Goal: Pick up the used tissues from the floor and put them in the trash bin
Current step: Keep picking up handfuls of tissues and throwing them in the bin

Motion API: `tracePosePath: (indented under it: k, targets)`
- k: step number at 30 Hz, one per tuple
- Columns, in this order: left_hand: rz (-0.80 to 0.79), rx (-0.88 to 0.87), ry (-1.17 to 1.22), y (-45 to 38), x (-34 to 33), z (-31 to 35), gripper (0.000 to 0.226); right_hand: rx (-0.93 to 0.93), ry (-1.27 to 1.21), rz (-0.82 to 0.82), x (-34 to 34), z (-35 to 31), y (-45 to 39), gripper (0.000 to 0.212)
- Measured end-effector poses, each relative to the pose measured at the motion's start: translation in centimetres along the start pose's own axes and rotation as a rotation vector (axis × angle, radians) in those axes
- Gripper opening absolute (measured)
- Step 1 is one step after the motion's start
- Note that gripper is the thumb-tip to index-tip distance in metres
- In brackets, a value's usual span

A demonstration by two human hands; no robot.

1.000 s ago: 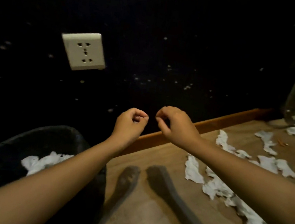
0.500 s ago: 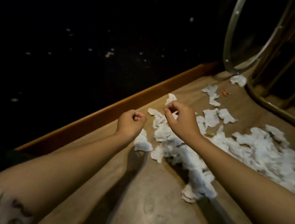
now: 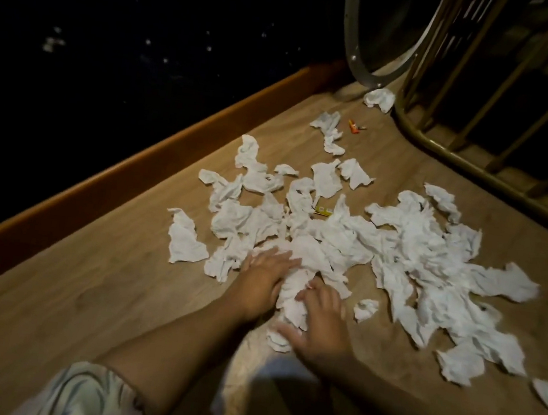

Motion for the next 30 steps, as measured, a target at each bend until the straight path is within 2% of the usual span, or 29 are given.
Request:
tracePosePath:
  k: [2,6,8,11,15,17,19,21,23,25,27,29,30]
  targets:
    - [-0.081,0.004,-0.129,1.3,-1.7,-0.6,0.053,0.115,0.079,-0.047,-2.0,-0.5,1.3,0.08]
    - [-0.019,0.033,-0.19,5.1,-1.9,-2.6,0.045,0.353,0.037,-0.132,-3.2,-2.0,2.3,0.045]
    - [0.013,0.03,-0.15,7.2,-1.9,-3.1,0.038,0.386,-0.03,-0.154,-3.1,-1.5,2.2,0.04]
    - [0.072,0.076,-0.062,9.9,-1.7,-3.7,0.046,0.335,-0.182,-0.162,-2.3,-0.5,2.0,0.041]
    - [0.236,0.238,0.046,12.1,-0.7,-6.1,0.051,0.331,-0.205,-0.129,-0.4,-2.0,1.6,0.043]
    - [0.326,0.361,0.155,12.5,0.4,-7.8,0.053,0.213,-0.309,-0.077,0.8,-2.2,1.0,0.038]
    - [0.459,0.523,0.298,13.0,2.0,-9.8,0.044,0.071,-0.435,0.043,2.0,-1.2,0.3,0.036]
    - [0.621,0.635,0.394,13.6,3.9,-11.2,0.025,-0.035,-0.396,0.138,3.0,0.0,-0.6,0.036]
    - [0.686,0.668,0.397,13.6,5.3,-11.3,0.022,-0.086,-0.322,0.167,3.4,0.7,-1.7,0.037]
    - [0.636,0.619,0.406,12.8,5.6,-10.4,0.035,-0.104,-0.235,0.124,3.2,0.5,-2.5,0.046]
    - [0.498,0.488,0.381,11.5,4.7,-8.6,0.05,-0.07,-0.049,0.03,2.0,-0.5,-2.9,0.059]
    - [0.31,0.317,0.19,10.5,2.8,-6.6,0.049,-0.052,0.128,-0.033,0.4,-1.4,-2.6,0.064]
    - [0.226,0.26,0.092,10.5,1.6,-5.8,0.047,-0.061,0.176,-0.045,-0.4,-1.5,-2.4,0.06]
Point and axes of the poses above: each hand's wrist, its own y-axis away from the middle knuckle, its own x-axis out of the back of the hand, z = x × y, the point moved 10 cm from there along -y, towards the middle knuckle, and after that the axes turned 1 degree about -y, right-handed, at the moved point
